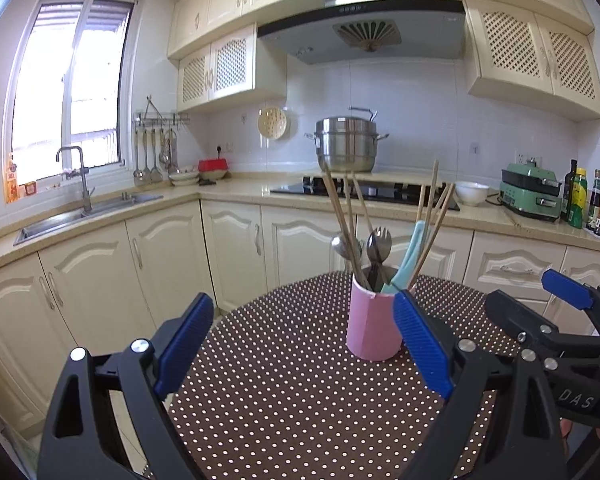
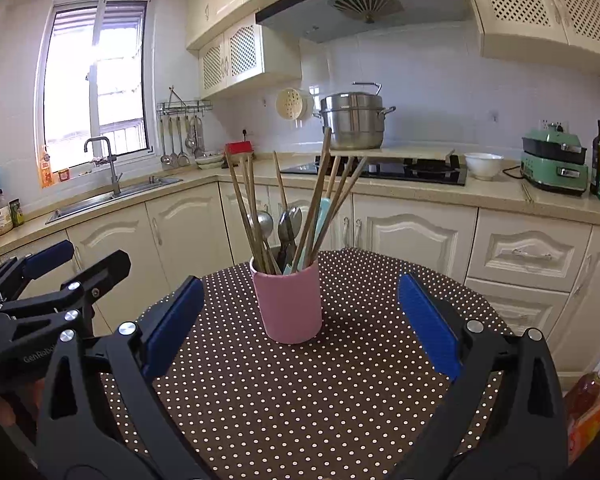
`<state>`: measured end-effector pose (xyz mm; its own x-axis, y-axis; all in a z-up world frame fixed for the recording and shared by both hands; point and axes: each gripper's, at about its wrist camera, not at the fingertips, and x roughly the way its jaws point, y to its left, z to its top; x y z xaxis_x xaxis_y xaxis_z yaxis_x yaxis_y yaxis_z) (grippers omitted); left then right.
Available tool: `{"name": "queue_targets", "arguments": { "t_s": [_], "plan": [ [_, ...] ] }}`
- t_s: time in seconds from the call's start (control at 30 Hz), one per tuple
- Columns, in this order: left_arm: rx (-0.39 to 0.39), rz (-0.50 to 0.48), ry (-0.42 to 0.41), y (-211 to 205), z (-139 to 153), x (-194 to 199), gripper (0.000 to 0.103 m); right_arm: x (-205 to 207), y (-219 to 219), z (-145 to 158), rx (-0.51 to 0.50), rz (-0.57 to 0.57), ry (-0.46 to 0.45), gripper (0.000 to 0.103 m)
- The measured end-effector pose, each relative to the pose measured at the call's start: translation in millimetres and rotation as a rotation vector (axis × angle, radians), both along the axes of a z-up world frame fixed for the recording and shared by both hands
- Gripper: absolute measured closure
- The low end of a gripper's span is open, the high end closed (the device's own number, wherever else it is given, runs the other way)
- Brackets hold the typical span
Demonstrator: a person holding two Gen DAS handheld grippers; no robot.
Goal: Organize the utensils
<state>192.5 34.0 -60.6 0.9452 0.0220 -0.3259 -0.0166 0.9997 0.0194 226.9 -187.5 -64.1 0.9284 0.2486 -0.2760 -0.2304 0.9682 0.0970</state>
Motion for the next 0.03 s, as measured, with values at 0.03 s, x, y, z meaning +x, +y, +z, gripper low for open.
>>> {"name": "queue_targets", "arguments": {
  "t_s": [0.03],
  "plan": [
    [-0.005,0.003,0.024,0.2,-5.4,7.4,0.014,4.4,-1.3,-2.9,0.002,0.001,0.014,0.007]
  ]
}}
